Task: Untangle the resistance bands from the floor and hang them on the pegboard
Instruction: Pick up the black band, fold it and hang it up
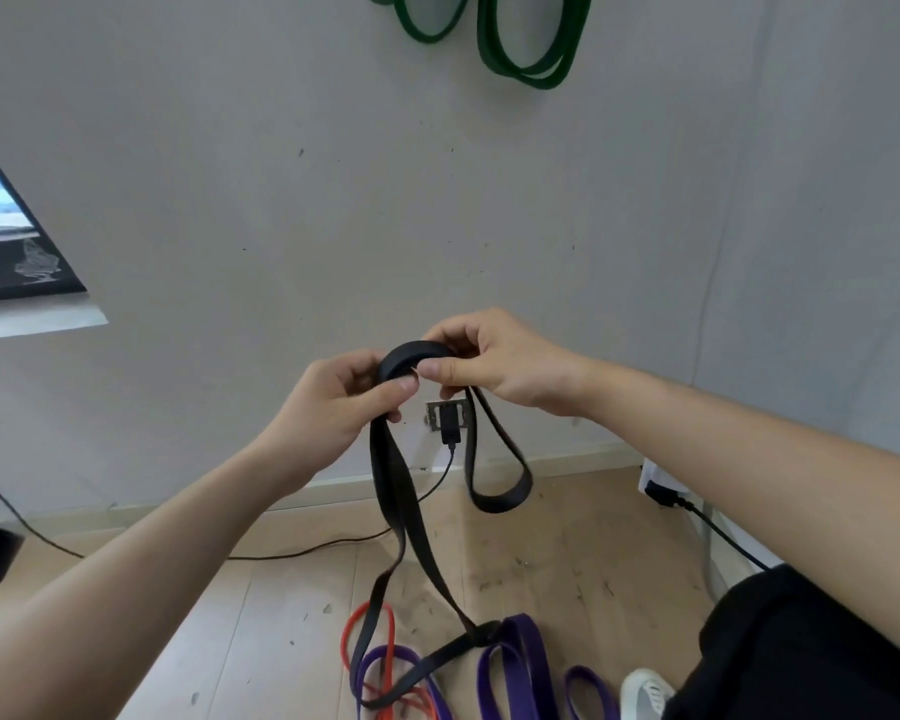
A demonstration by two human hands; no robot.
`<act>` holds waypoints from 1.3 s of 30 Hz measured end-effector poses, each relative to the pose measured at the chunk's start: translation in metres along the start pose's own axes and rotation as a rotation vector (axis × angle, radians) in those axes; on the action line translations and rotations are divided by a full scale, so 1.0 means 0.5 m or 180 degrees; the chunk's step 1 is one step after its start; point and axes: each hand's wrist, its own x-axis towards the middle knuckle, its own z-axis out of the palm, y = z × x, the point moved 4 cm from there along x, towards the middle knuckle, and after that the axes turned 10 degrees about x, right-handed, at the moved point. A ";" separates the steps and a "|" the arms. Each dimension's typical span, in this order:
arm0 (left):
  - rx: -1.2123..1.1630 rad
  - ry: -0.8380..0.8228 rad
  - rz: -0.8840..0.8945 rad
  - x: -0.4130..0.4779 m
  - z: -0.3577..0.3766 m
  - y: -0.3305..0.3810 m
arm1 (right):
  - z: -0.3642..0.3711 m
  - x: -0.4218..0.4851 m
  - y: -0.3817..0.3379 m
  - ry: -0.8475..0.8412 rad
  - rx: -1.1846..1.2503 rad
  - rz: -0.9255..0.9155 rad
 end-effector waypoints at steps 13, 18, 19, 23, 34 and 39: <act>0.0613 0.0009 -0.0312 0.004 -0.001 -0.053 | -0.081 -0.003 -0.025 0.1253 0.0931 -0.0301; -0.0042 0.0402 -0.0421 0.008 -0.018 -0.044 | -0.117 -0.002 0.010 0.1338 0.0823 -0.0063; -0.0222 0.0494 -0.0434 0.008 -0.021 -0.039 | -0.123 -0.005 0.017 0.1270 0.0754 0.0004; -0.0709 0.0683 -0.0422 0.011 -0.027 -0.017 | -0.119 -0.017 0.042 0.0652 0.0142 0.0346; -0.0551 0.0163 -0.0137 0.003 0.027 0.031 | -0.016 -0.009 0.032 -0.0273 0.0451 0.0374; -0.0434 0.0212 -0.0140 0.002 0.014 0.015 | -0.009 -0.007 0.014 -0.0063 0.0430 0.0252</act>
